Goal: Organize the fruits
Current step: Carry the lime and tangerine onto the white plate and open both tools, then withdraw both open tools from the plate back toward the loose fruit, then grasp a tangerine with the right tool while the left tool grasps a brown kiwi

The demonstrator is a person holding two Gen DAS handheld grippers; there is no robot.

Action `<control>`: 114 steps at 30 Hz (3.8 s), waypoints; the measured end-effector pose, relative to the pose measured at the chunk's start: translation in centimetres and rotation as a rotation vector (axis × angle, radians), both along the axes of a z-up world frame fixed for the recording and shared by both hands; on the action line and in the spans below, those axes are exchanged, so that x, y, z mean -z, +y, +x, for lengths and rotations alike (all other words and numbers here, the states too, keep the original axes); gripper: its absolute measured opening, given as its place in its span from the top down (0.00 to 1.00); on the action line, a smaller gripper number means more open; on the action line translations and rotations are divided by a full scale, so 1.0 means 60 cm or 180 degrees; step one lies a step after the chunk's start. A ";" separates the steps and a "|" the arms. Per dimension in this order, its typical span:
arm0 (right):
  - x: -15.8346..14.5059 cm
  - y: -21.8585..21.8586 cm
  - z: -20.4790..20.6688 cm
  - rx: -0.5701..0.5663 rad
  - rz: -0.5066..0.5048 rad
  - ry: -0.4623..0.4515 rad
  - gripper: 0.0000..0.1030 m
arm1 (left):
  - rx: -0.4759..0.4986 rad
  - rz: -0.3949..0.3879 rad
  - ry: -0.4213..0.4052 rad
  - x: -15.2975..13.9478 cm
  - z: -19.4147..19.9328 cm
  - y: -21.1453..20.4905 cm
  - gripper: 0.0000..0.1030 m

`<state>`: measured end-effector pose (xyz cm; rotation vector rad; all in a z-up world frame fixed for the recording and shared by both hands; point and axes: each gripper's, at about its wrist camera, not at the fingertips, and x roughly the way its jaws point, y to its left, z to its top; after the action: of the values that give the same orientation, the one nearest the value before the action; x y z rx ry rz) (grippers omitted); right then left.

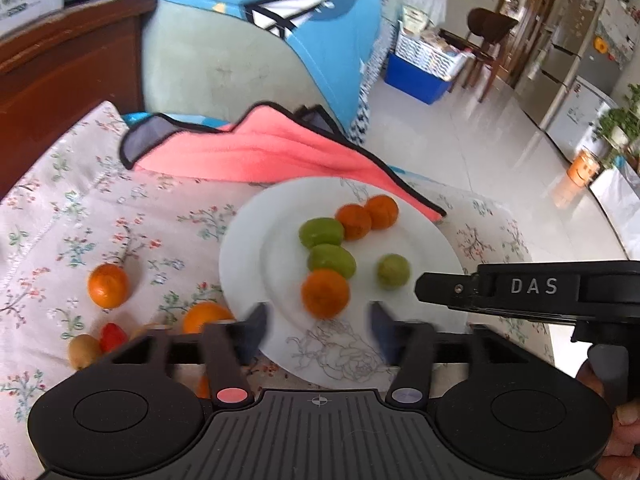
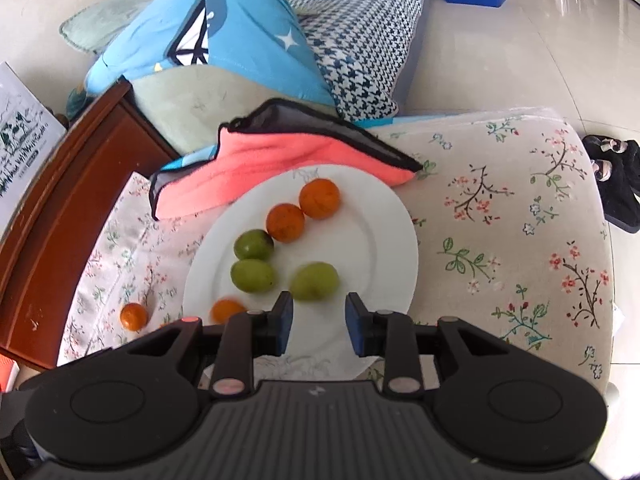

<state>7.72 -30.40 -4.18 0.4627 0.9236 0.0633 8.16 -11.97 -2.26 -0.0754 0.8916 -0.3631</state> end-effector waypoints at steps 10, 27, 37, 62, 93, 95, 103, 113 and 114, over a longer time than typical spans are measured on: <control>-0.011 0.000 -0.005 0.0036 -0.0030 -0.0084 0.48 | -0.0183 0.0000 -0.0041 -0.019 -0.001 0.024 0.15; -0.012 0.025 -0.030 -0.0265 -0.0039 -0.0210 0.23 | -0.0303 0.0207 -0.0317 -0.058 -0.021 0.093 0.10; -0.032 0.068 -0.054 -0.0681 -0.0129 -0.0264 0.18 | -0.0490 0.0275 -0.0002 -0.049 0.004 0.164 0.10; -0.015 0.181 -0.071 -0.1157 -0.0610 -0.0224 0.19 | -0.0454 0.0478 0.0249 -0.004 0.025 0.249 0.10; 0.030 0.205 -0.024 -0.1098 -0.0143 -0.0174 0.74 | -0.0132 0.0328 0.0213 0.025 0.020 0.249 0.37; 0.027 0.202 -0.025 -0.1092 -0.0116 -0.0168 0.74 | -0.0096 0.0369 0.0206 0.030 0.021 0.245 0.41; 0.024 0.201 -0.027 -0.1110 -0.0108 -0.0157 0.74 | 0.0108 0.0509 0.0130 0.042 0.018 0.224 0.44; 0.023 0.200 -0.026 -0.1087 -0.0104 -0.0154 0.74 | 0.0287 0.0559 0.0020 0.049 0.016 0.210 0.71; 0.023 0.200 -0.026 -0.1090 -0.0102 -0.0154 0.74 | 0.0302 0.0530 0.0038 0.049 0.016 0.210 0.73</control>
<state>6.16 -18.39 -5.56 0.2684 0.9471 0.3690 9.10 0.63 -5.20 0.1187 0.9360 -0.3757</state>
